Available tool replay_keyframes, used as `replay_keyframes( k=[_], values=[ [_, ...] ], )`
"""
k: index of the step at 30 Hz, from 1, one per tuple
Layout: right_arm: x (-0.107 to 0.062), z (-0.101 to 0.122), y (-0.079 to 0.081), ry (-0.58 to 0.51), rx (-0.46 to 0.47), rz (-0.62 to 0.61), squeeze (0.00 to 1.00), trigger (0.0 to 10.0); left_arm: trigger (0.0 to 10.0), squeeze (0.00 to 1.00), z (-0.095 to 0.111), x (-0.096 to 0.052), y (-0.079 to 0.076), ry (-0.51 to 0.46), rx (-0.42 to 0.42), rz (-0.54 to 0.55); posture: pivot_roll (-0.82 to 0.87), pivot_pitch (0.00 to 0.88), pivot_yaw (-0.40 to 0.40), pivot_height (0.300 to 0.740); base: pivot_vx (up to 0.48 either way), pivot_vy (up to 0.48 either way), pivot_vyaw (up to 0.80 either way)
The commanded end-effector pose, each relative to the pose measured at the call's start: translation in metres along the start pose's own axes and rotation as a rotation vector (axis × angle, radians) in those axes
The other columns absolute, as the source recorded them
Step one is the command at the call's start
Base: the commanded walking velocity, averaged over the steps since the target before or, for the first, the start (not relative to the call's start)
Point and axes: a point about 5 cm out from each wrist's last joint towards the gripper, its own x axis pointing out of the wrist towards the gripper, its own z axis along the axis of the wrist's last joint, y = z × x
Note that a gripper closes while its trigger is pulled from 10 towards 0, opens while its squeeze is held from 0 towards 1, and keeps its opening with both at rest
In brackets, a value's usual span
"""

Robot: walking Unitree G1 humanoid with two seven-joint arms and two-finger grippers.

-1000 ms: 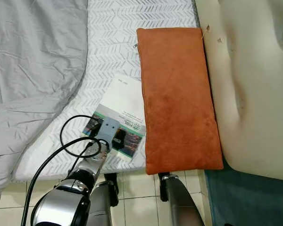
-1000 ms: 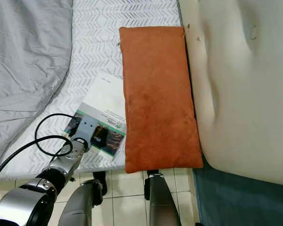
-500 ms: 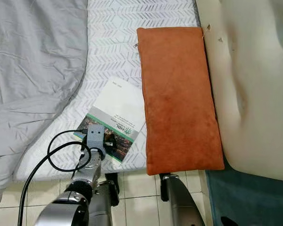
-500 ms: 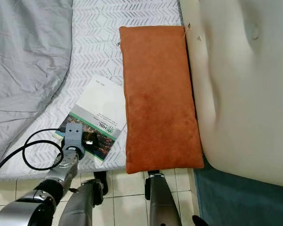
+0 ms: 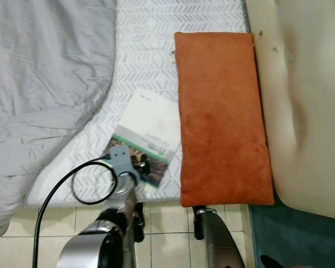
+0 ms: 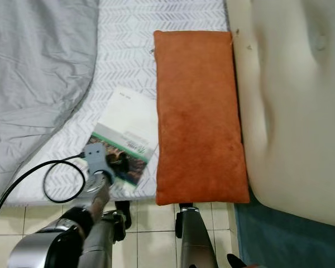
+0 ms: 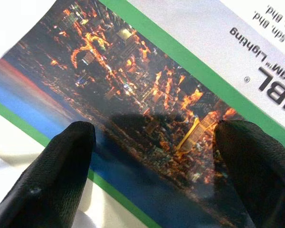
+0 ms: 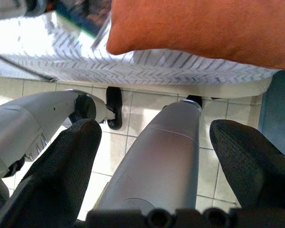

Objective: Clean up the room

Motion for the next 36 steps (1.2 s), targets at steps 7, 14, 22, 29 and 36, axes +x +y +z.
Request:
replay_keyframes(
  k=[7, 14, 22, 29, 36],
  values=[
    [-0.003, -0.013, -0.003, 0.068, 0.005, -0.018, 0.0, 10.0, 10.0, 0.0, -0.042, -0.015, -0.04, 0.205, -0.176, -0.103, -0.35, 0.707, -0.007, 0.74, 0.0, 0.0, 0.0],
    [-0.003, -0.013, -0.003, 0.075, -0.01, -0.011, 0.0, 10.0, 10.0, 0.0, -0.046, -0.02, -0.061, 0.231, -0.278, -0.121, -0.35, 0.707, -0.007, 0.74, 0.0, 0.0, 0.0],
    [-0.004, -0.015, -0.006, 0.087, -0.029, -0.008, 0.0, 10.0, 10.0, 0.0, -0.062, -0.036, -0.095, 0.298, -0.334, -0.196, -0.36, 0.705, -0.018, 0.74, 0.0, 0.0, 0.0],
    [-0.001, -0.017, -0.005, 0.087, -0.033, -0.005, 0.0, 10.0, 10.0, 0.0, -0.056, -0.054, -0.148, 0.248, -0.063, -0.484, -0.34, 0.697, -0.005, 0.74, 0.0, 0.0, 0.0],
    [0.007, -0.017, -0.004, 0.069, -0.018, -0.003, 0.0, 10.0, 10.0, 0.0, -0.06, -0.064, -0.164, 0.246, 0.12, -0.599, -0.32, 0.681, 0.003, 0.74, 0.0, 0.0, 0.0]
  ],
)
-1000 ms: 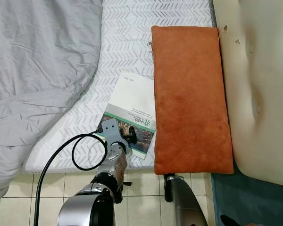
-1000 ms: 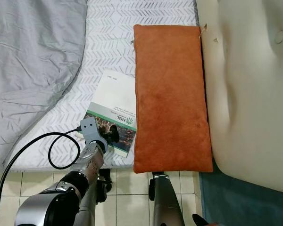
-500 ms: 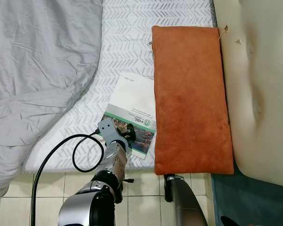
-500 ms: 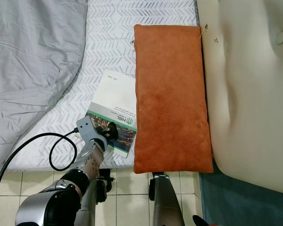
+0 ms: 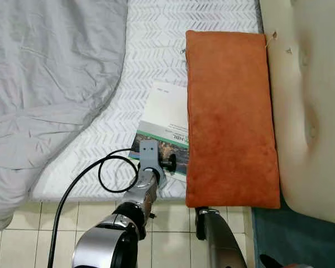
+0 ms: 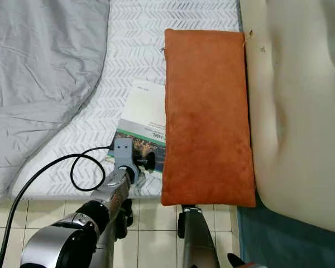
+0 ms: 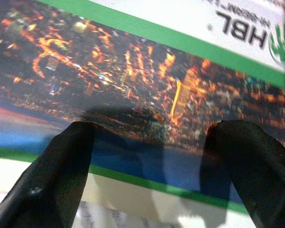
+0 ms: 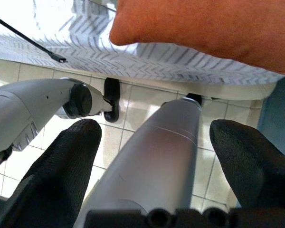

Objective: Clean up the room

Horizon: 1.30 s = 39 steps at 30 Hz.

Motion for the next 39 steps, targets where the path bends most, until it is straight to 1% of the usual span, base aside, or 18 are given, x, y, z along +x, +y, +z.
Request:
replay_keyframes(
  k=[1, 6, 13, 17, 18, 19, 23, 24, 25, 26, 27, 28, 31, 32, 33, 36, 38, 39],
  values=[
    [0.001, -0.009, 0.0, 0.047, 0.021, -0.006, 0.0, 10.0, 10.0, 0.0, -0.032, -0.024, -0.14, 0.14, -0.077, -0.366, -0.31, 0.67, 0.005, 0.74, 0.0, 0.0, 0.0],
    [0.005, -0.009, -0.001, 0.039, 0.018, -0.004, 0.0, 10.0, 10.0, 0.0, -0.03, -0.023, -0.137, 0.129, -0.097, -0.351, -0.3, 0.661, 0.006, 0.74, 0.0, 0.0, 0.0],
    [0.024, -0.013, 0.001, 0.013, 0.015, 0.022, 0.0, 10.0, 10.0, 0.0, -0.025, -0.024, -0.129, -0.002, -0.128, -0.317, -0.24, 0.585, 0.037, 0.74, 0.0, 0.0, 0.0],
    [0.048, -0.013, -0.006, -0.021, 0.01, 0.027, 0.0, 10.0, 10.0, 0.0, -0.007, -0.031, -0.091, -0.247, -0.006, -0.232, -0.2, 0.53, 0.047, 0.74, 0.0, 0.0, 0.0],
    [0.048, -0.013, -0.006, -0.021, 0.01, 0.027, 0.0, 10.0, 10.0, 0.0, -0.007, -0.031, -0.091, -0.247, -0.006, -0.232, -0.2, 0.53, 0.047, 0.74, 0.0, 0.0, 0.0],
    [0.062, -0.015, -0.011, -0.035, 0.044, 0.006, 0.0, 10.0, 10.0, 0.0, 0.004, -0.037, -0.067, -0.342, 0.067, -0.197, -0.18, 0.49, 0.057, 0.74, 0.0, 0.0, 0.0],
    [0.084, -0.008, -0.014, -0.085, 0.08, 0.011, 0.0, 10.0, 10.0, 0.0, 0.019, -0.058, -0.035, -0.47, 0.176, -0.199, -0.14, 0.384, 0.072, 0.74, 0.0, 0.0, 0.0],
    [0.084, -0.008, -0.014, -0.085, 0.08, 0.011, 0.0, 10.0, 10.0, 0.0, 0.019, -0.058, -0.035, -0.47, 0.176, -0.199, -0.14, 0.384, 0.072, 0.74, 0.0, 0.0, 0.0],
    [0.091, -0.005, -0.014, -0.102, 0.079, 0.013, 0.0, 10.0, 10.0, 0.0, 0.021, -0.065, -0.026, -0.497, 0.241, -0.202, -0.13, 0.352, 0.08, 0.74, 0.0, 0.0, 0.0],
    [0.101, 0.002, -0.015, -0.138, 0.071, 0.016, 0.0, 10.0, 10.0, 0.0, 0.02, -0.076, -0.009, -0.515, 0.365, -0.195, -0.12, 0.337, 0.083, 0.74, 0.0, 0.0, 0.0],
    [0.106, 0.005, -0.016, -0.152, 0.072, 0.013, 0.0, 10.0, 10.0, 0.0, 0.016, -0.075, 0.002, -0.496, 0.424, -0.161, -0.11, 0.332, 0.082, 0.74, 0.0, 0.0, 0.0],
    [0.106, 0.005, -0.016, -0.152, 0.072, 0.013, 0.0, 10.0, 10.0, 0.0, 0.016, -0.075, 0.002, -0.496, 0.424, -0.161, -0.11, 0.332, 0.082, 0.74, 0.0, 0.0, 0.0],
    [0.114, 0.007, -0.018, -0.171, 0.079, -0.005, 0.0, 10.0, 10.0, 0.0, 0.01, -0.07, 0.021, -0.465, 0.502, -0.103, -0.11, 0.333, 0.082, 0.74, 0.0, 0.0, 0.0],
    [0.117, 0.012, -0.02, -0.212, 0.108, -0.039, 0.0, 10.0, 10.0, 0.0, 0.005, -0.068, 0.045, -0.427, 0.526, -0.049, -0.12, 0.317, 0.084, 0.74, 0.0, 0.0, 0.0],
    [0.117, 0.012, -0.02, -0.212, 0.108, -0.039, 0.0, 10.0, 10.0, 0.0, 0.005, -0.068, 0.045, -0.427, 0.526, -0.049, -0.12, 0.317, 0.084, 0.74, 0.0, 0.0, 0.0],
    [0.102, 0.024, -0.031, -0.323, 0.111, -0.181, 0.0, 10.0, 10.0, 0.0, 0.008, -0.102, 0.059, -0.464, 0.5, -0.044, -0.14, 0.313, 0.093, 0.74, 0.0, 0.0, 0.0],
    [0.092, 0.018, -0.039, -0.323, 0.107, -0.275, 0.0, 10.0, 10.0, 0.0, 0.005, -0.131, 0.067, -0.477, 0.533, -0.055, -0.14, 0.329, 0.1, 0.74, 0.0, 0.0, 0.0],
    [0.092, 0.018, -0.039, -0.323, 0.107, -0.275, 0.0, 10.0, 10.0, 0.0, 0.005, -0.131, 0.067, -0.477, 0.533, -0.055, -0.14, 0.329, 0.1, 0.74, 0.0, 0.0, 0.0]
  ],
)
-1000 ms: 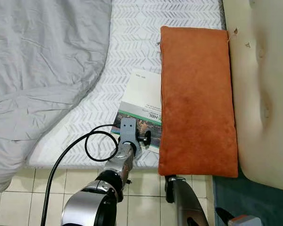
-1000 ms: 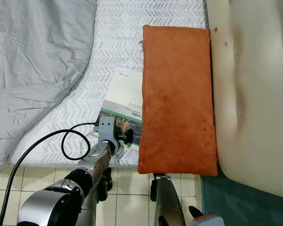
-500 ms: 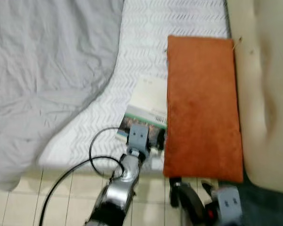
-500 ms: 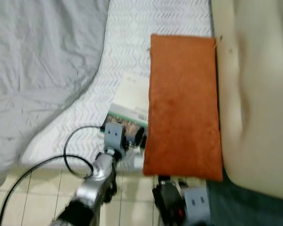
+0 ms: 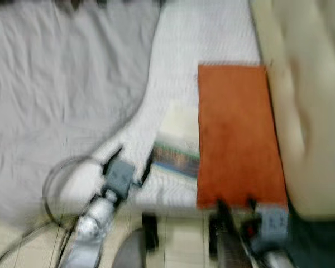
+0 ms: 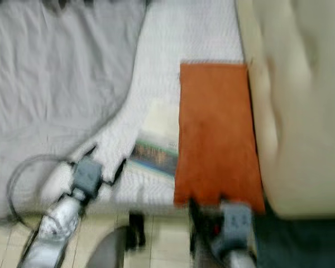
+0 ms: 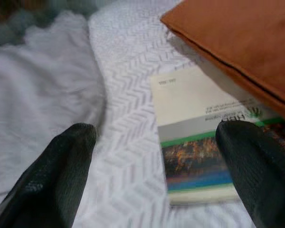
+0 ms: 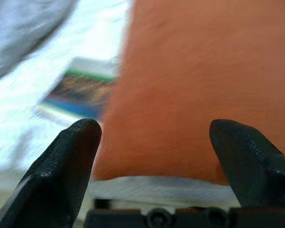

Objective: Clean up the room

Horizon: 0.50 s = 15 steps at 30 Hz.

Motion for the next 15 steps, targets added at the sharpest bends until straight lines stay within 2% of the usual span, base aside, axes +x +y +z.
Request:
replay_keyframes(
  k=[1, 2, 5, 8, 9, 10, 11, 15],
  values=[
    [-0.01, -0.004, -0.008, 0.015, -0.013, -0.068, 0.0, 10.0, 10.0, 0.0, 0.0, -0.014, 0.006, 0.026, 0.017, -0.004, -0.13, 0.336, 0.103, 0.74, 0.0, 0.0, 0.0],
    [-0.013, -0.007, -0.01, 0.027, -0.013, -0.081, 0.0, 10.0, 10.0, 0.0, -0.004, -0.017, 0.009, 0.054, 0.017, -0.001, -0.13, 0.346, 0.103, 0.74, 0.0, 0.0, 0.0],
    [-0.016, -0.012, -0.008, 0.055, -0.009, -0.077, 0.0, 10.0, 10.0, 0.0, -0.024, 0.0, 0.013, 0.118, -0.025, 0.002, -0.14, 0.368, 0.099, 0.74, 0.0, 0.0, 0.0],
    [-0.022, -0.007, -0.004, 0.051, -0.026, -0.053, 0.0, 10.0, 10.0, 0.0, -0.041, 0.024, 0.014, 0.188, -0.077, 0.013, -0.18, 0.406, 0.089, 0.74, 0.0, 0.0, 0.0],
    [-0.028, -0.003, -0.003, 0.051, -0.029, -0.048, 0.0, 10.0, 10.0, 0.0, -0.047, 0.035, 0.016, 0.234, -0.109, 0.03, -0.23, 0.457, 0.073, 0.74, 0.0, 0.0, 0.0],
    [-0.028, -0.003, -0.003, 0.051, -0.029, -0.048, 0.0, 10.0, 10.0, 0.0, -0.047, 0.035, 0.016, 0.234, -0.109, 0.03, -0.23, 0.457, 0.073, 0.74, 0.0, 0.0, 0.0],
    [-0.039, 0.002, 0.001, 0.059, -0.028, -0.029, 0.0, 10.0, 10.0, 0.0, -0.05, 0.054, 0.02, 0.269, -0.163, 0.065, -0.27, 0.497, 0.058, 0.74, 0.0, 0.0, 0.0],
    [-0.066, 0.007, 0.007, 0.113, -0.017, 0.006, 0.0, 10.0, 10.0, 0.0, -0.049, 0.077, 0.033, 0.317, -0.171, 0.129, -0.36, 0.591, 0.016, 0.74, 0.0, 0.0, 0.0]
  ],
)
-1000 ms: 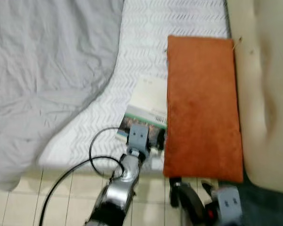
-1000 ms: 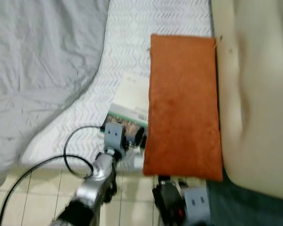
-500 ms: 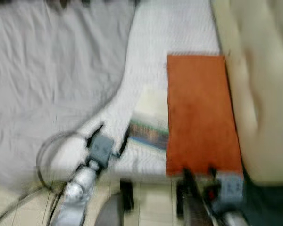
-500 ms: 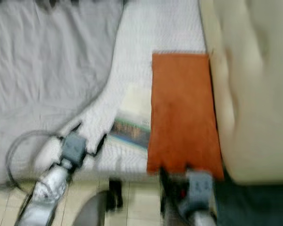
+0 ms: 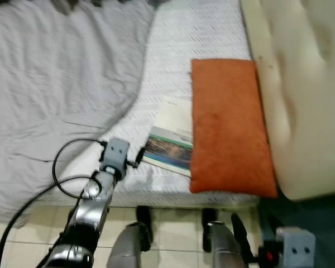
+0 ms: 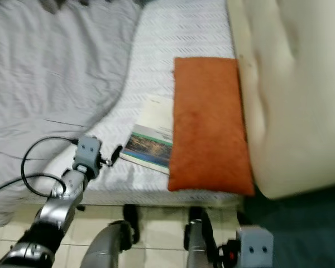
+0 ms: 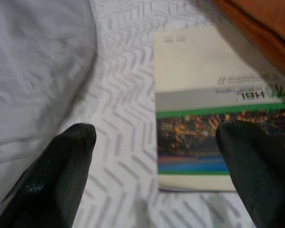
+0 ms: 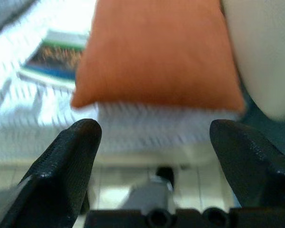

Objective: Clean up the room

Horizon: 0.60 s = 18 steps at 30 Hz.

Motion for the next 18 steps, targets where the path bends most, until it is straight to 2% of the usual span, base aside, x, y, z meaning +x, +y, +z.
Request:
replay_keyframes(
  k=[1, 2, 3, 5, 7, 10, 12, 13, 14, 16, 17, 18],
  values=[
    [-0.009, -0.002, 0.003, 0.04, 0.015, 0.016, 0.0, 10.0, 10.0, 0.0, -0.023, -0.007, 0.005, 0.097, -0.027, 0.038, -0.36, 0.591, 0.016, 0.74, 0.0, 0.0, 0.0],
    [-0.029, -0.002, 0.004, 0.083, 0.018, 0.02, 0.0, 10.0, 10.0, 0.0, -0.021, 0.001, 0.01, 0.126, -0.073, 0.075, -0.39, 0.633, 0.002, 0.74, 0.0, 0.0, 0.0],
    [-0.029, -0.002, 0.004, 0.083, 0.018, 0.02, 0.0, 10.0, 10.0, 0.0, -0.021, 0.001, 0.01, 0.126, -0.073, 0.075, -0.39, 0.633, 0.002, 0.74, 0.0, 0.0, 0.0],
    [-0.048, -0.007, 0.007, 0.146, 0.021, 0.022, 0.0, 10.0, 10.0, 0.0, -0.025, 0.004, 0.013, 0.178, -0.101, 0.105, -0.39, 0.674, -0.006, 0.74, 0.0, 0.0, 0.0],
    [-0.061, -0.01, 0.012, 0.193, 0.03, 0.03, 0.0, 10.0, 10.0, 0.0, -0.031, 0.003, 0.013, 0.23, -0.118, 0.125, -0.37, 0.688, 0.001, 0.74, 0.0, 0.0, 0.0],
    [-0.062, -0.007, 0.017, 0.198, 0.041, 0.034, 0.0, 10.0, 10.0, 0.0, -0.032, 0.003, 0.009, 0.219, -0.131, 0.101, -0.36, 0.688, 0.018, 0.74, 0.0, 0.0, 0.0],
    [-0.06, 0.008, 0.017, 0.141, 0.055, 0.004, 0.0, 10.0, 10.0, 0.0, -0.028, -0.004, 0.002, 0.103, -0.071, -0.017, -0.32, 0.651, 0.044, 0.74, 0.0, 0.0, 0.0],
    [-0.06, 0.008, 0.017, 0.141, 0.055, 0.004, 0.0, 10.0, 10.0, 0.0, -0.028, -0.004, 0.002, 0.103, -0.071, -0.017, -0.32, 0.651, 0.044, 0.74, 0.0, 0.0, 0.0],
    [-0.058, 0.008, 0.015, 0.12, 0.049, -0.007, 0.0, 10.0, 10.0, 0.0, -0.03, -0.013, -0.002, 0.061, -0.063, -0.065, -0.26, 0.6, 0.072, 0.74, 0.0, 0.0, 0.0],
    [-0.054, 0.011, 0.012, 0.081, 0.027, -0.018, 0.0, 10.0, 10.0, 0.0, -0.028, -0.039, -0.004, -0.016, -0.06, -0.128, -0.23, 0.559, 0.086, 0.74, 0.0, 0.0, 0.0],
    [-0.05, 0.011, 0.011, 0.064, 0.029, -0.026, 0.0, 10.0, 10.0, 0.0, -0.023, -0.056, -0.006, -0.045, -0.053, -0.161, -0.2, 0.512, 0.099, 0.74, 0.0, 0.0, 0.0],
    [-0.042, 0.014, 0.009, 0.031, 0.03, -0.029, 0.0, 10.0, 10.0, 0.0, -0.01, -0.079, -0.009, -0.079, -0.055, -0.185, -0.17, 0.455, 0.112, 0.74, 0.0, 0.0, 0.0]
  ],
)
